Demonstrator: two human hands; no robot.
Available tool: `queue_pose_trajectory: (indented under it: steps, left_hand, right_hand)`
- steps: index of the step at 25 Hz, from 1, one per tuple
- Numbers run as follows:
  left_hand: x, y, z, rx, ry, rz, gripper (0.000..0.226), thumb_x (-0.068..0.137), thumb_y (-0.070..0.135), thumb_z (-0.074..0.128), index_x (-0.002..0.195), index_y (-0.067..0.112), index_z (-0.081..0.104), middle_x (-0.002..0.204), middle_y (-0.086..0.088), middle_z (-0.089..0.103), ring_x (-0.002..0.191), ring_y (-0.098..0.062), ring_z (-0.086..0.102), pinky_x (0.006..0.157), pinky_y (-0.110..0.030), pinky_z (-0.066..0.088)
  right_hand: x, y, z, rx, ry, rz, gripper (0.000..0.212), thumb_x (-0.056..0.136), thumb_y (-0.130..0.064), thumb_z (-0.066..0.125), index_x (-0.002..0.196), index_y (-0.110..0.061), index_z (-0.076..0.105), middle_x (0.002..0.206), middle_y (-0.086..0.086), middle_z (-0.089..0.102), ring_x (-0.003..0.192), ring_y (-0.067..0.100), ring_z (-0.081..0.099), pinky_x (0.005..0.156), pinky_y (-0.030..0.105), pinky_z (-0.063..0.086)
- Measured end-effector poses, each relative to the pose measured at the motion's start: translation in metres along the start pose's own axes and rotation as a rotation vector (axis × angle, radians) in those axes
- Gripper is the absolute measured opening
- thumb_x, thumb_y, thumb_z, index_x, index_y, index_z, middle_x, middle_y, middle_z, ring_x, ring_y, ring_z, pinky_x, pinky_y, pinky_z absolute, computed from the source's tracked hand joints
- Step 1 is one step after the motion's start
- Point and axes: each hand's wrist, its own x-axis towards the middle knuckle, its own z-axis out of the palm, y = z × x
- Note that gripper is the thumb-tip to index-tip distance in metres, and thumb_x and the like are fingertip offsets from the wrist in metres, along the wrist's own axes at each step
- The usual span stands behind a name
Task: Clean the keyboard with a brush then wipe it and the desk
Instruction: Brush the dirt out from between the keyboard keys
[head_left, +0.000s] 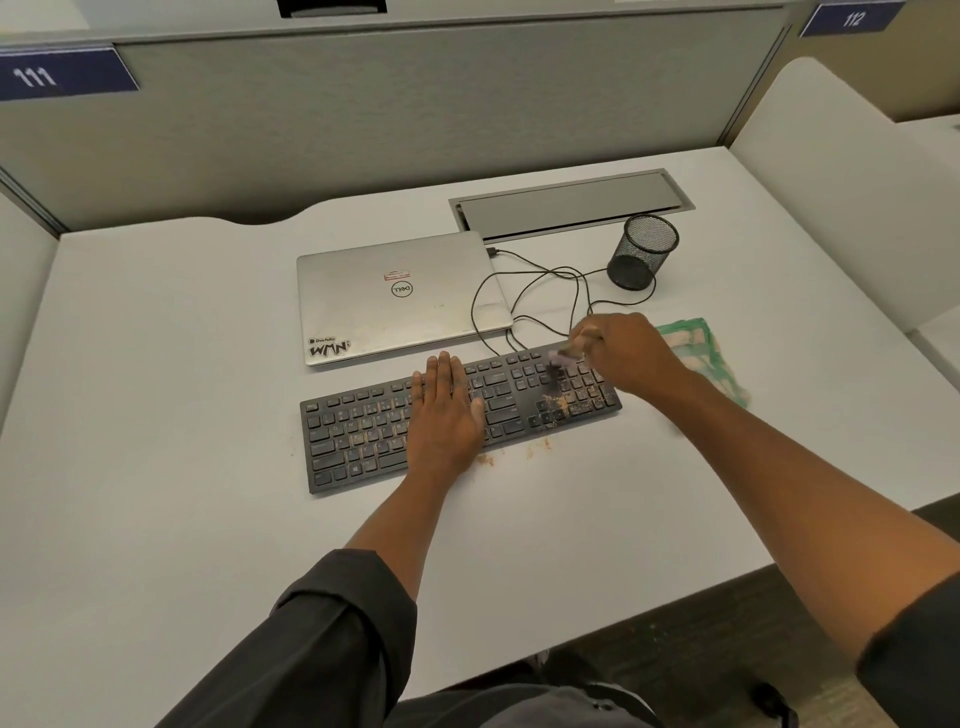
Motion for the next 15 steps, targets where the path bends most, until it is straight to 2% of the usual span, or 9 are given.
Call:
queue_pose_trajectory:
  steps: [2,5,11,15]
  left_hand:
    - [0.0,0.0,0.0,0.0,0.006,0.001,0.069,0.106,0.041,0.016,0.161,0.004,-0.002,0.169,-0.016,-0.004,0.157,-0.027,-0.009,0.126,-0.044,-0.009]
    - [0.0,-0.001,0.002,0.0,0.024,0.004,0.074,0.099,0.045,0.005,0.161,0.004,0.0,0.17,-0.016,-0.002,0.157,-0.027,-0.007,0.127,-0.044,-0.007]
    - [0.0,-0.001,0.003,-0.006,0.021,0.002,0.072,0.101,0.044,0.007,0.161,0.004,-0.002,0.17,-0.015,-0.003,0.157,-0.026,-0.009,0.127,-0.044,-0.008]
    - [0.0,-0.001,0.003,0.002,0.024,0.004,0.072,0.101,0.044,0.006,0.161,0.004,-0.001,0.17,-0.015,-0.003,0.157,-0.027,-0.008,0.127,-0.045,-0.006]
  right_hand:
    - [0.009,0.0,-0.004,0.041,0.097,0.022,0.015,0.093,-0.018,0.05,0.092,-0.022,0.064,0.091,0.005,0.07,0.084,0.024,0.063,0.07,0.032,0.046]
    - [0.013,0.001,0.001,0.039,0.087,0.085,0.018,0.091,-0.013,0.045,0.098,-0.013,0.062,0.093,0.011,0.071,0.09,0.032,0.063,0.081,0.042,0.051]
    - [0.012,0.011,0.0,-0.079,0.006,0.15,0.023,0.093,-0.014,0.043,0.097,-0.004,0.064,0.101,0.016,0.068,0.097,0.034,0.061,0.077,0.034,0.044]
    - [0.018,0.004,-0.008,0.0,0.083,0.094,0.023,0.092,-0.011,0.045,0.101,-0.004,0.065,0.096,0.017,0.072,0.093,0.035,0.065,0.086,0.044,0.052]
